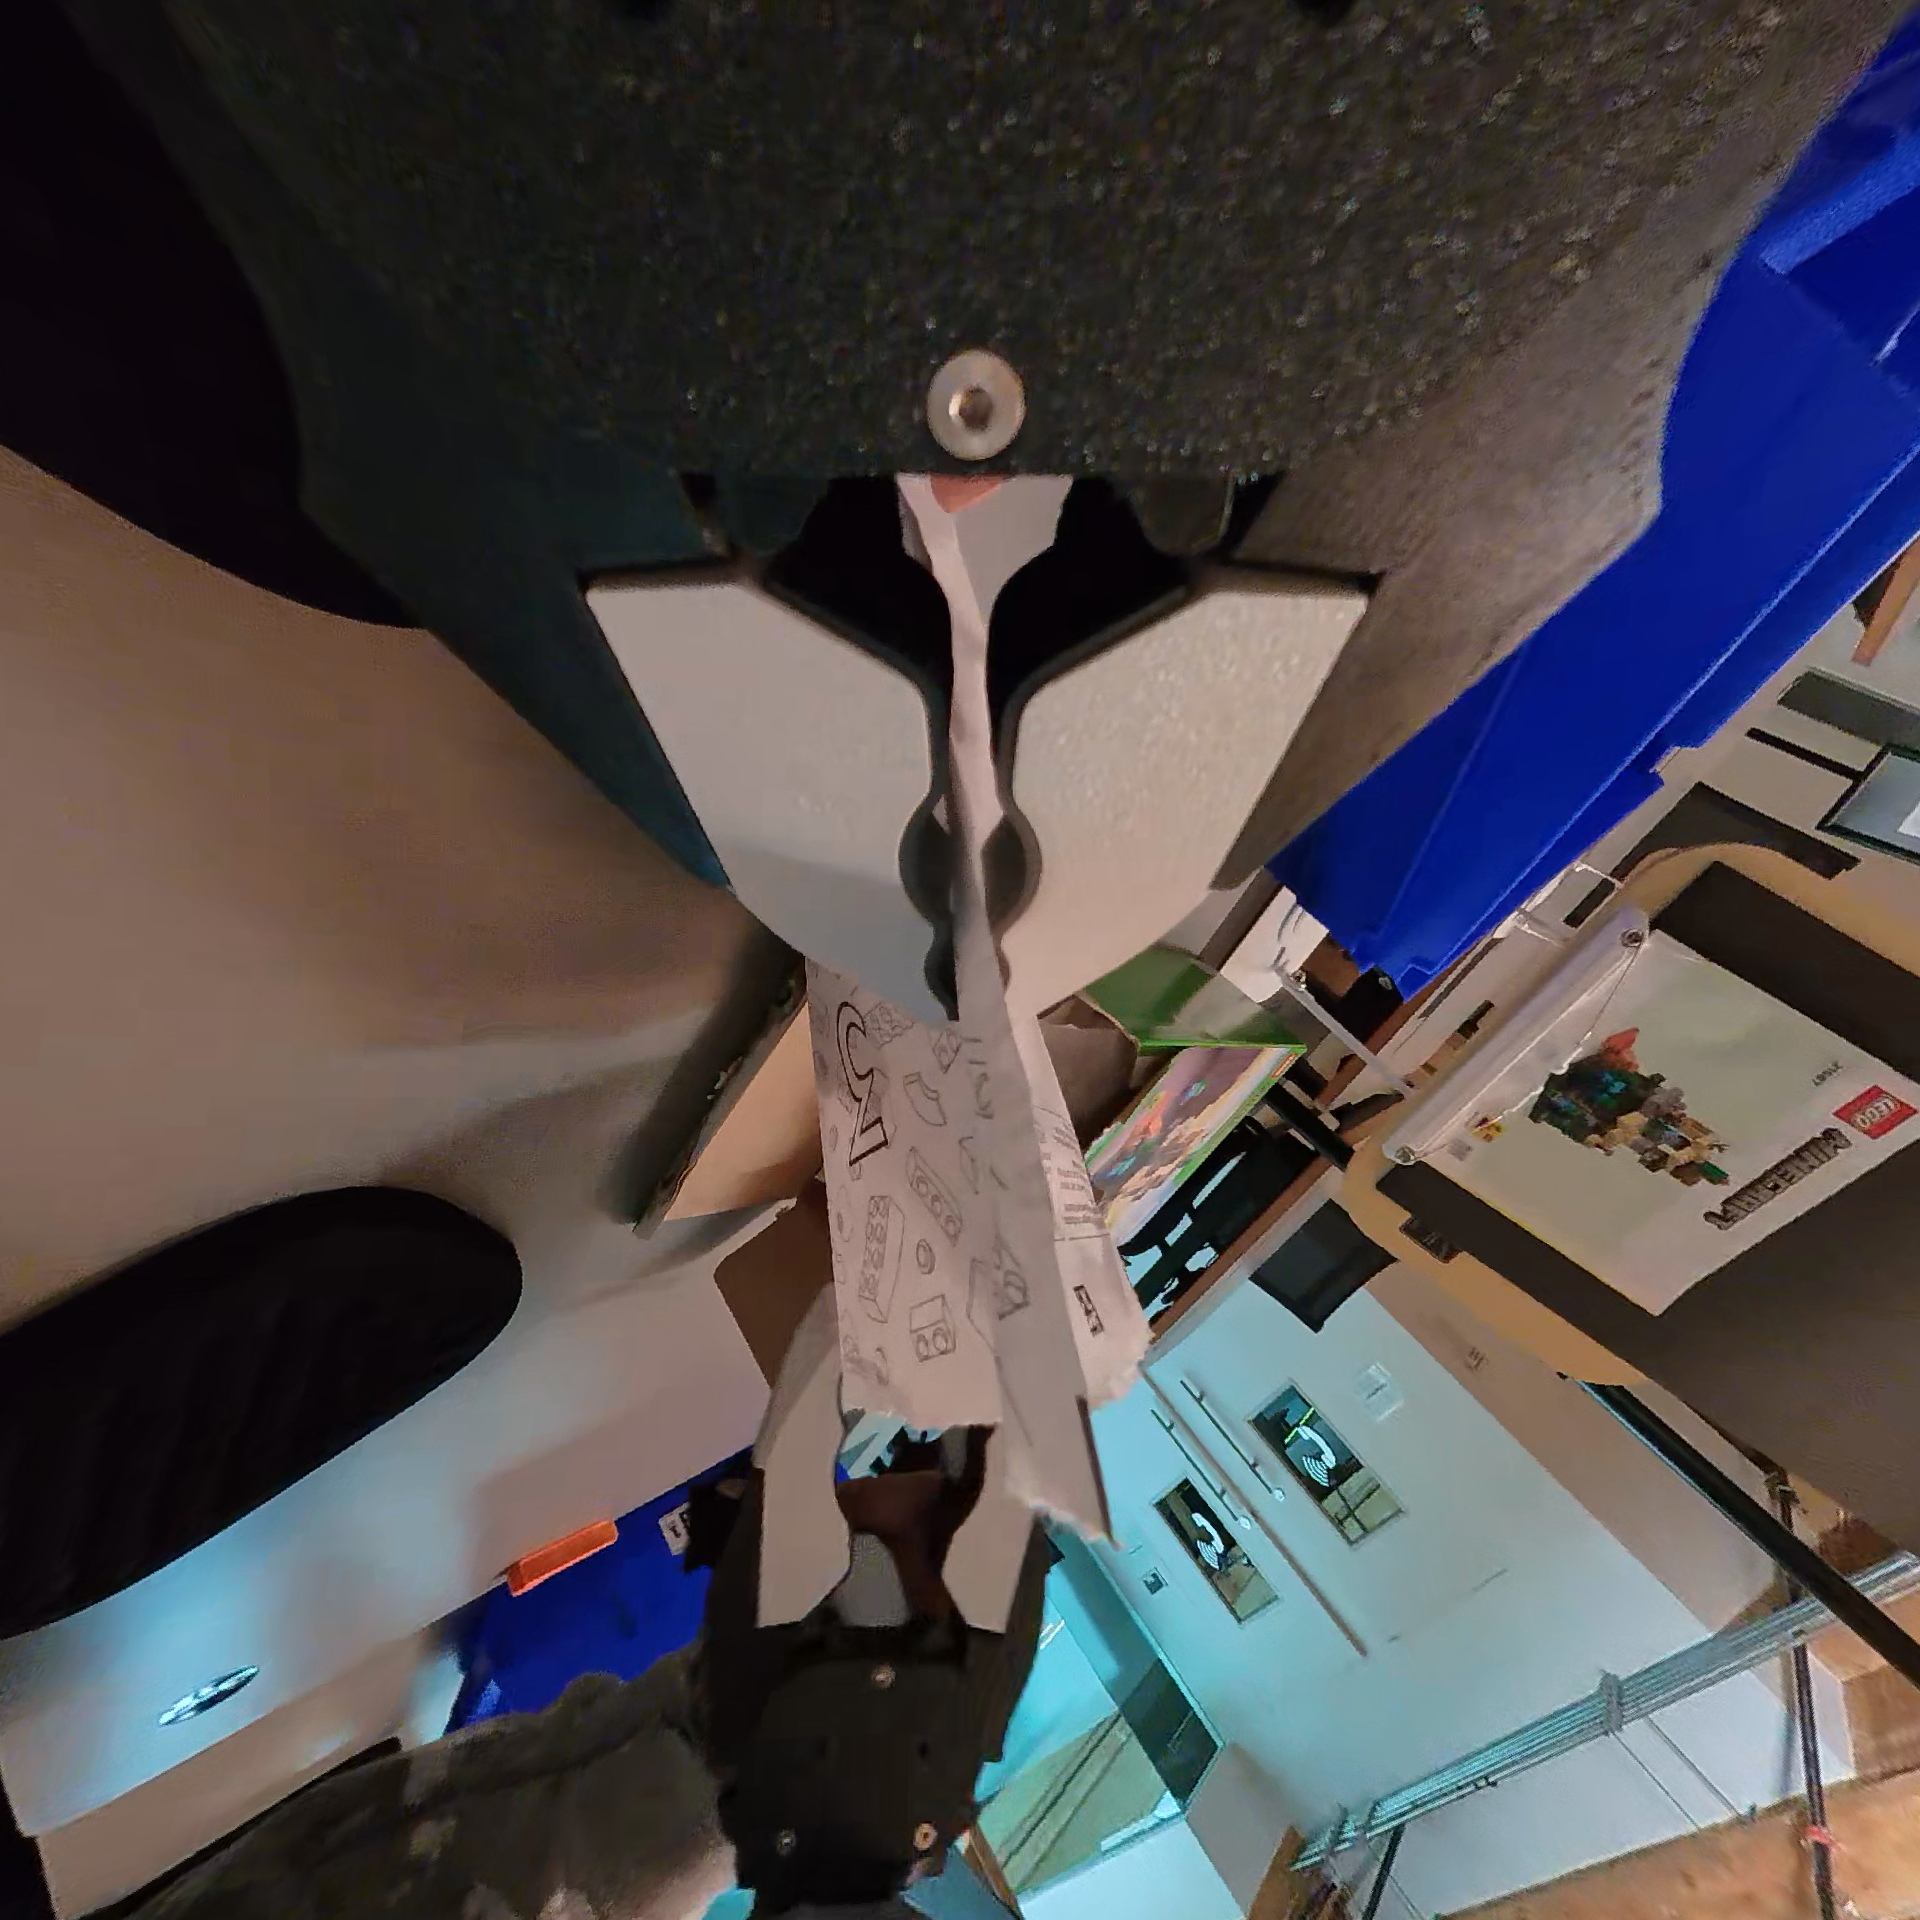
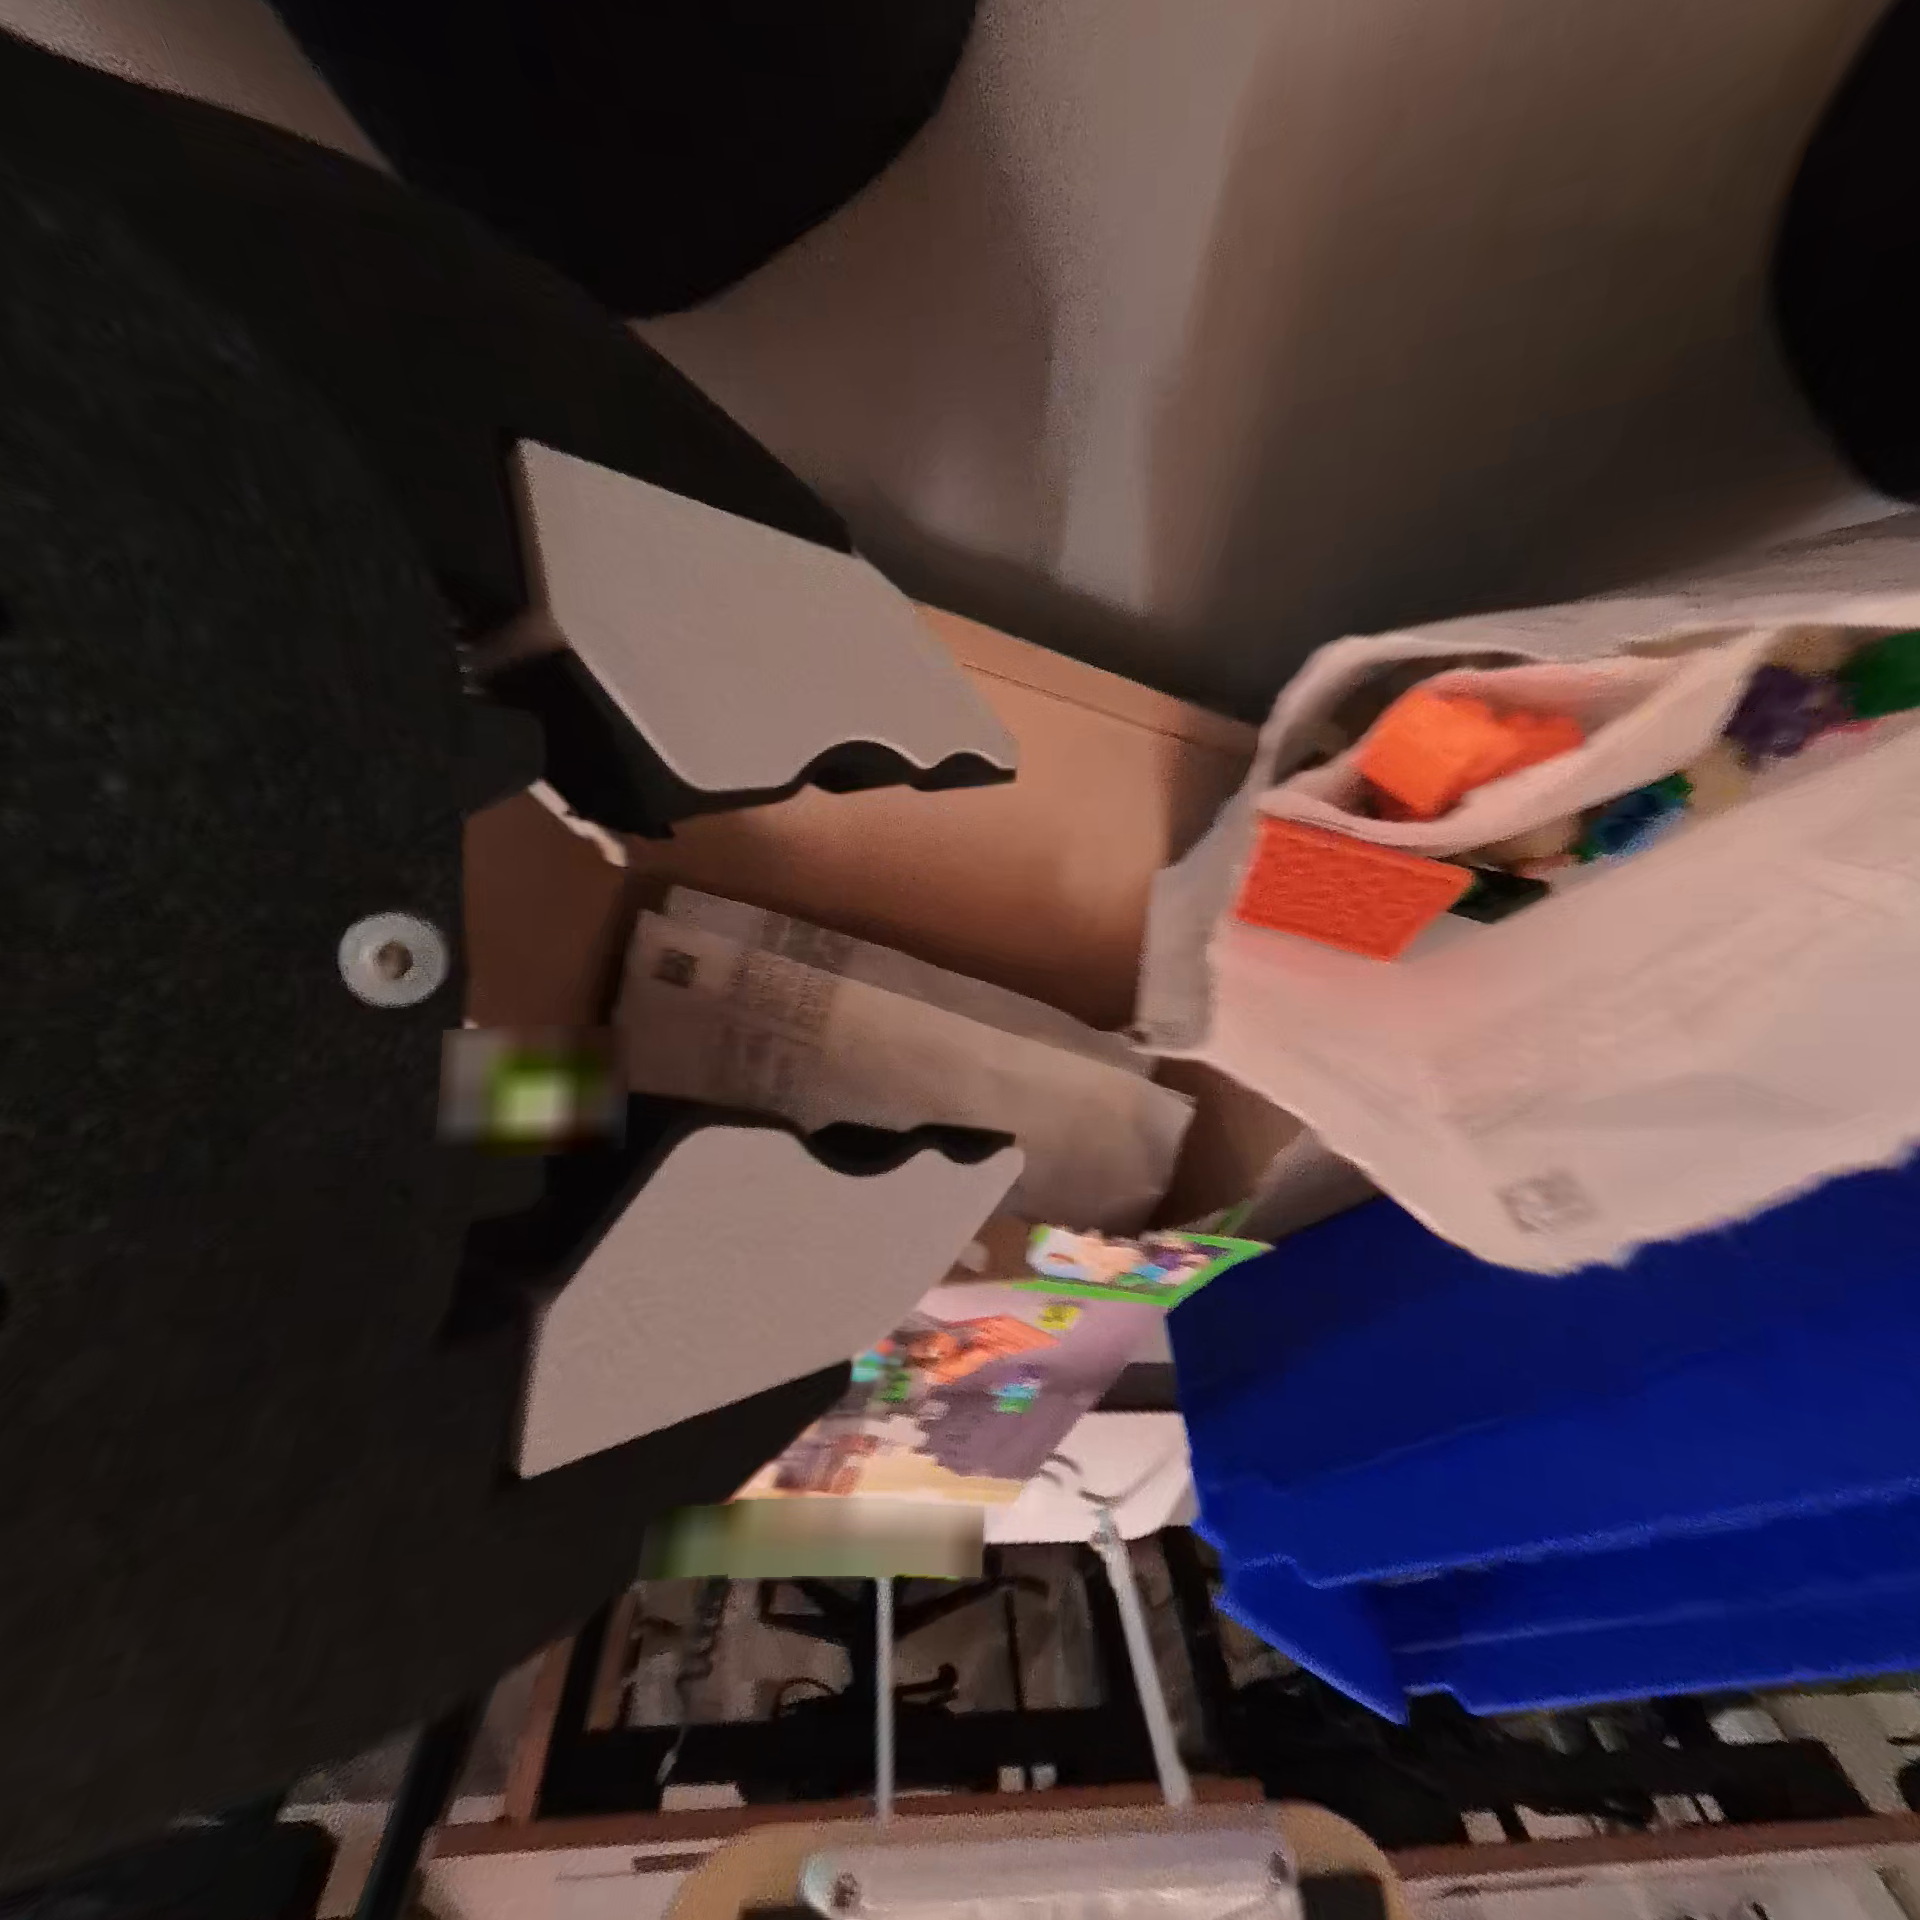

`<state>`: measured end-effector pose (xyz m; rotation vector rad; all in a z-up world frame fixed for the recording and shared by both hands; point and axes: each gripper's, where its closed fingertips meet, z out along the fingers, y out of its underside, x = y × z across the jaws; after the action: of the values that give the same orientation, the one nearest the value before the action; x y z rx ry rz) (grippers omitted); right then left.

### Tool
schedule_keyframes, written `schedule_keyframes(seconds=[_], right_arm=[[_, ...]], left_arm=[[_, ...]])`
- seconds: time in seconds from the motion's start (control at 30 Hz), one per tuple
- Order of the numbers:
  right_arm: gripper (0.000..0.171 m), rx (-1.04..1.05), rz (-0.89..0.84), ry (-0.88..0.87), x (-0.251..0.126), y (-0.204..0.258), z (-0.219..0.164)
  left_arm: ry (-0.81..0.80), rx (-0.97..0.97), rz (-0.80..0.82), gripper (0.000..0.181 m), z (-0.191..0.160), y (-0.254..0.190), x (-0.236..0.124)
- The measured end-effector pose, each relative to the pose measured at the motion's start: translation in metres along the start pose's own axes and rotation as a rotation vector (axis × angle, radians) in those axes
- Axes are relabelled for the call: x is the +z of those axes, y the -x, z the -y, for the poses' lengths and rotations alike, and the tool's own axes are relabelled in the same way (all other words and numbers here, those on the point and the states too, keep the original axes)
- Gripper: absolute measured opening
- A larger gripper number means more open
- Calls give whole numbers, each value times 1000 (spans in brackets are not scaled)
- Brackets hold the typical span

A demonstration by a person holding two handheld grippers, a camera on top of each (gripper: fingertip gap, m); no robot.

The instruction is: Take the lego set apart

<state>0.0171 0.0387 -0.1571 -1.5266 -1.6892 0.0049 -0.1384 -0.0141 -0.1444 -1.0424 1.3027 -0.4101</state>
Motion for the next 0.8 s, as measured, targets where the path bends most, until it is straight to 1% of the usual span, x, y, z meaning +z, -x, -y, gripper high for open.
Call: schedule_keyframes(seconds=[0.07,0.1,0.13,0.17,0.2,0.23,0.33,0.4,0.6,0.8], right_arm=[[64,-51,2,-23,8,-2,11],[63,-75,13,-35,12,-1,17],[58,-105,16,-46,17,0,22],[41,-150,-2,-49,21,0,26],[10,-206,-28,-65,22,-2,31],[0,-244,-29,-88,21,0,35],[0,-214,21,-84,16,2,26],[0,-173,34,-116,10,1,19],[0,-158,48,-123,7,8,10],[0,-168,56,-113,-1,18,-4]], left_arm=[[0,10,-2,0,0,-1,-1],[-2,10,-8,1,0,-3,-1],[-4,12,-14,1,1,-4,-1],[-6,17,-17,1,0,-5,-2],[-4,23,-20,1,0,-5,-2],[-2,20,-22,0,0,-4,-3],[23,3,-29,1,-5,-2,-11],[38,-4,-47,1,-10,-6,-15],[59,15,-112,1,-12,-24,-9],[115,56,-208,1,-3,-62,2]])
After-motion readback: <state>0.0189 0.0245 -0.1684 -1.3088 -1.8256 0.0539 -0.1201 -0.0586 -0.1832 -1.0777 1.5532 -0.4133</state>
